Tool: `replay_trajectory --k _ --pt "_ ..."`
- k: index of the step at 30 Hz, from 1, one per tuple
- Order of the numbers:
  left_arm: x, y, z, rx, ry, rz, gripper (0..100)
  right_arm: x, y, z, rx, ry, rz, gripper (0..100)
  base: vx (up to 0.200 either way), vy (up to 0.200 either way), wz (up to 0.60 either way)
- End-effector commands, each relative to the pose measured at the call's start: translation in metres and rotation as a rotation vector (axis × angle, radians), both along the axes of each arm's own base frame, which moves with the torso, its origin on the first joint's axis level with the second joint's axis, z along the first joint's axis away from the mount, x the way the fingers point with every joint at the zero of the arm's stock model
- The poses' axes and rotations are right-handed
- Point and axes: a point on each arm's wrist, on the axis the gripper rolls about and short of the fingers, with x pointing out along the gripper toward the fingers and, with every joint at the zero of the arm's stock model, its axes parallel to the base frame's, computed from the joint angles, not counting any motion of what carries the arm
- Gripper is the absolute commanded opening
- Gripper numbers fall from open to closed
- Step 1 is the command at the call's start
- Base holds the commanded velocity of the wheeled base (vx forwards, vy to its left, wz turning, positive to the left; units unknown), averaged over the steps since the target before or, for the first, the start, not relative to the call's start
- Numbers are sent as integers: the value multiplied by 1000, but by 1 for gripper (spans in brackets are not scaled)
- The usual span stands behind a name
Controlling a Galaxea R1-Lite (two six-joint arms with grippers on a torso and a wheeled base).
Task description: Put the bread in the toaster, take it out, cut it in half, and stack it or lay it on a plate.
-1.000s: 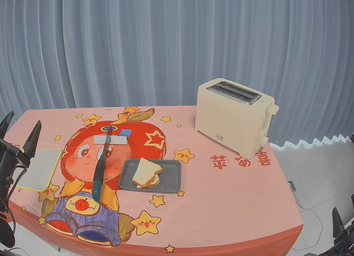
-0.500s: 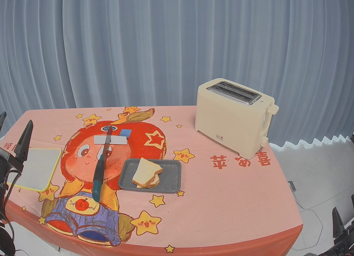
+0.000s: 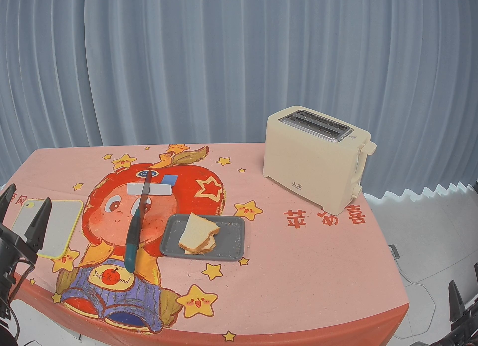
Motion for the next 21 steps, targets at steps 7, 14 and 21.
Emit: replay_trajectory --k 7,14,21 --pt "-38 -9 0 -20 40 -6 100 0 0 -5 0 0 1 100 0 0 0" --pt "-53 -12 0 -45 131 3 100 0 0 -5 0 0 1 100 0 0 0" --pt "-73 -16 -8 -74 260 9 100 0 0 -5 0 0 1 100 0 0 0"
